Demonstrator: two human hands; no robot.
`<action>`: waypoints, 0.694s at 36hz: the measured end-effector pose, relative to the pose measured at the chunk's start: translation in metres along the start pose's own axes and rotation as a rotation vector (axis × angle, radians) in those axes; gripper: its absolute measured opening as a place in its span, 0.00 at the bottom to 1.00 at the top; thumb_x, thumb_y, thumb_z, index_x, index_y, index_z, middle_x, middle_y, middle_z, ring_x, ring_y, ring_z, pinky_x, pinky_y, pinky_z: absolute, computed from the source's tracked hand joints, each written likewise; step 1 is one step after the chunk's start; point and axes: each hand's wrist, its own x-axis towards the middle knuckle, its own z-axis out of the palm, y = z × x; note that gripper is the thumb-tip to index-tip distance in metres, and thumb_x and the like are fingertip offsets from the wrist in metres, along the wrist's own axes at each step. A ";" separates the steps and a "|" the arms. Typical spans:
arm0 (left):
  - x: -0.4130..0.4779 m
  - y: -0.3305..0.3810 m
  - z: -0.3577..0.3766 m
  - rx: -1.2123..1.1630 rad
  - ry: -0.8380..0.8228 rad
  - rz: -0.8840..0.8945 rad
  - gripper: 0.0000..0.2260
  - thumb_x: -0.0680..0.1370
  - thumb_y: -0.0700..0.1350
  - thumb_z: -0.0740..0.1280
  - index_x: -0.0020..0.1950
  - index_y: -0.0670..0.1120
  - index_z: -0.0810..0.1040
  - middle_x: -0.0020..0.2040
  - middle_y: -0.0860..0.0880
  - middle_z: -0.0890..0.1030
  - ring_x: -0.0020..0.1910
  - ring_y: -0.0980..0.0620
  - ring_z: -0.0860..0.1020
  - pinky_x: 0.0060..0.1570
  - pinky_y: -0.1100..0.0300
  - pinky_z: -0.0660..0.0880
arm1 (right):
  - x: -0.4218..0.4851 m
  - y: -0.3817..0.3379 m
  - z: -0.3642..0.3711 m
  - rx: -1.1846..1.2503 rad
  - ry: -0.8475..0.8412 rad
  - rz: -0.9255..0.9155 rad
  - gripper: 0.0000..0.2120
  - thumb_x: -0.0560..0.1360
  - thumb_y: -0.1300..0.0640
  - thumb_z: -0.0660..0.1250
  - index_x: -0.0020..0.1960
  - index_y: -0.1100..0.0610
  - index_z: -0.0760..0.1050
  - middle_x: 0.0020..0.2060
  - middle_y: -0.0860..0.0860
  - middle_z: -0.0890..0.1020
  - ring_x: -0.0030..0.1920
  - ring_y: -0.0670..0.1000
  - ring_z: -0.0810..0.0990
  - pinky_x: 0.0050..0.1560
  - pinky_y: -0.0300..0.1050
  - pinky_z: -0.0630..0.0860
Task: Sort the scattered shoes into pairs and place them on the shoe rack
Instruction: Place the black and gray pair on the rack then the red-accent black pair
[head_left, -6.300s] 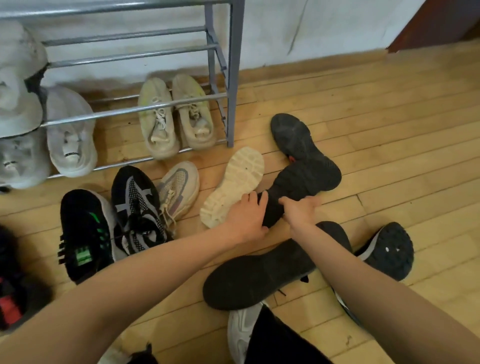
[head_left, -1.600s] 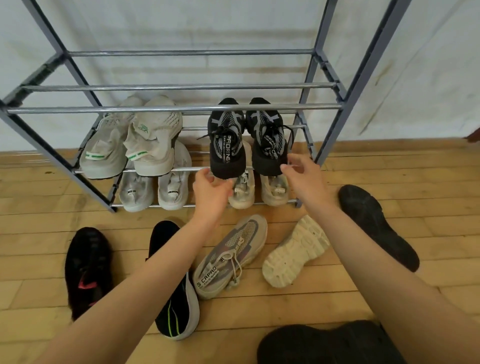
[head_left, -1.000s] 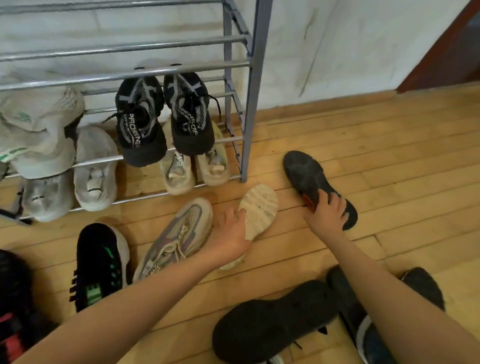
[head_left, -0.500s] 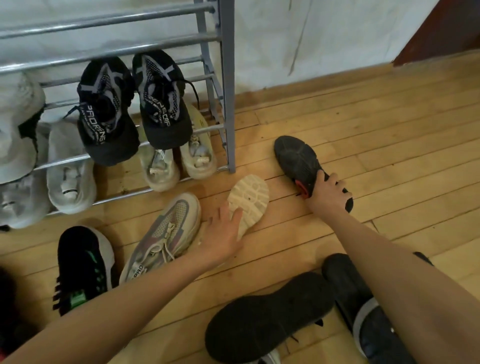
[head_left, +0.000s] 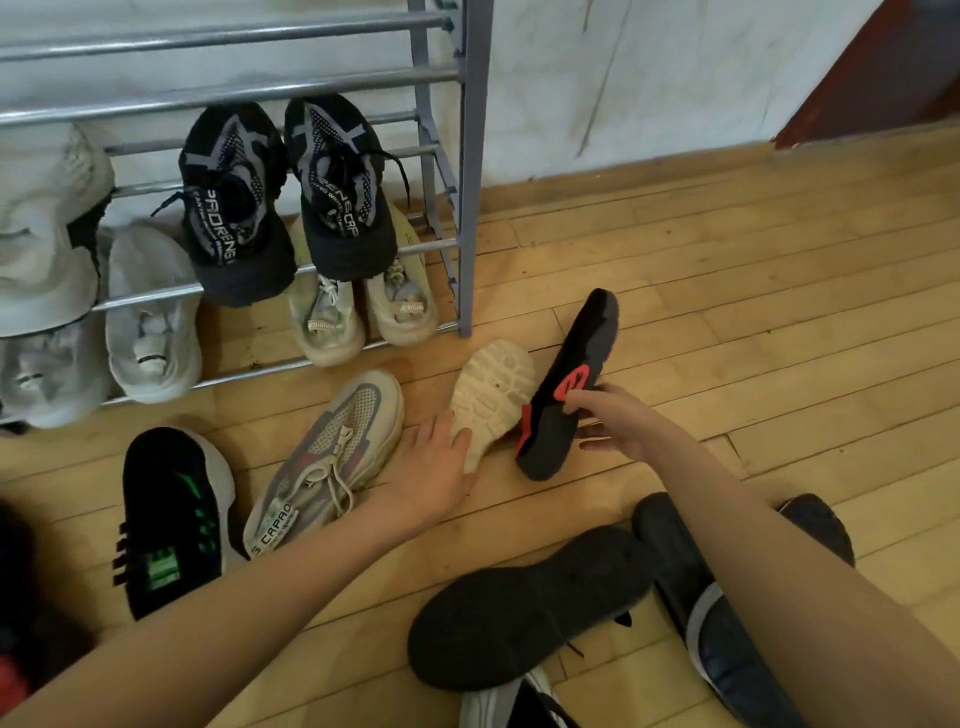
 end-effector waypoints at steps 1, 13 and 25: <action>-0.002 -0.001 0.000 0.003 0.008 0.001 0.26 0.78 0.54 0.60 0.73 0.45 0.62 0.75 0.42 0.56 0.73 0.44 0.58 0.71 0.51 0.59 | -0.001 0.000 0.000 0.017 0.029 0.001 0.22 0.71 0.60 0.67 0.65 0.58 0.69 0.56 0.55 0.78 0.54 0.56 0.78 0.56 0.52 0.77; -0.018 -0.010 0.006 0.104 0.087 0.088 0.21 0.71 0.51 0.71 0.60 0.41 0.77 0.61 0.42 0.76 0.61 0.42 0.74 0.58 0.51 0.74 | -0.023 0.026 0.006 0.369 0.280 0.035 0.13 0.80 0.57 0.57 0.61 0.61 0.72 0.47 0.53 0.78 0.51 0.55 0.74 0.43 0.51 0.73; -0.048 -0.021 0.003 -0.021 0.008 0.058 0.25 0.79 0.45 0.60 0.75 0.43 0.60 0.76 0.46 0.57 0.75 0.48 0.57 0.72 0.58 0.55 | -0.041 0.031 0.034 0.494 0.142 0.016 0.24 0.74 0.69 0.66 0.68 0.61 0.67 0.63 0.57 0.76 0.64 0.59 0.74 0.58 0.60 0.74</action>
